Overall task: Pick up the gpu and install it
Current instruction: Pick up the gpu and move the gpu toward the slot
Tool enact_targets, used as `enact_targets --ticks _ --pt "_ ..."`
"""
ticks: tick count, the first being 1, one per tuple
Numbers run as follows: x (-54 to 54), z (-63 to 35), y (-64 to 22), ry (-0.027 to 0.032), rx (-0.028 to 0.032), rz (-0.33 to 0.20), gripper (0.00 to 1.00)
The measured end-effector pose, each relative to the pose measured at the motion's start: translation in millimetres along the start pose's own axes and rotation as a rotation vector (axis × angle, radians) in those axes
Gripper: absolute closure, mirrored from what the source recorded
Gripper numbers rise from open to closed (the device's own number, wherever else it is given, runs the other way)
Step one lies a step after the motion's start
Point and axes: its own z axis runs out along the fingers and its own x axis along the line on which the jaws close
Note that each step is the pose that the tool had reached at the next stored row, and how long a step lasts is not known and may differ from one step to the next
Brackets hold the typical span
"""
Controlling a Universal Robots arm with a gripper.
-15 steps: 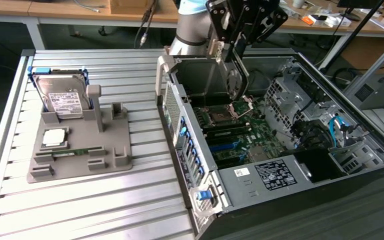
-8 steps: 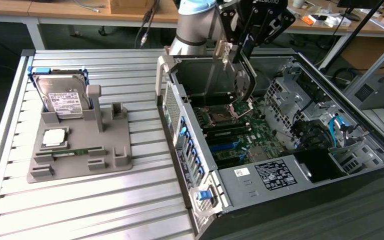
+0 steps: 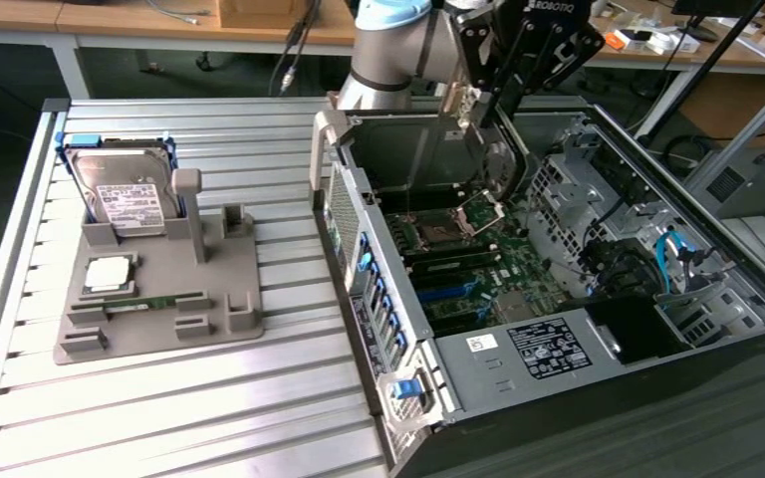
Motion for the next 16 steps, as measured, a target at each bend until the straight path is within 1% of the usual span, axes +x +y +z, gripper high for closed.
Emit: enact_targets --ticks 16 --pt "-40.4 5.6 2.8 0.0027 0.0002 0.0 0.73"
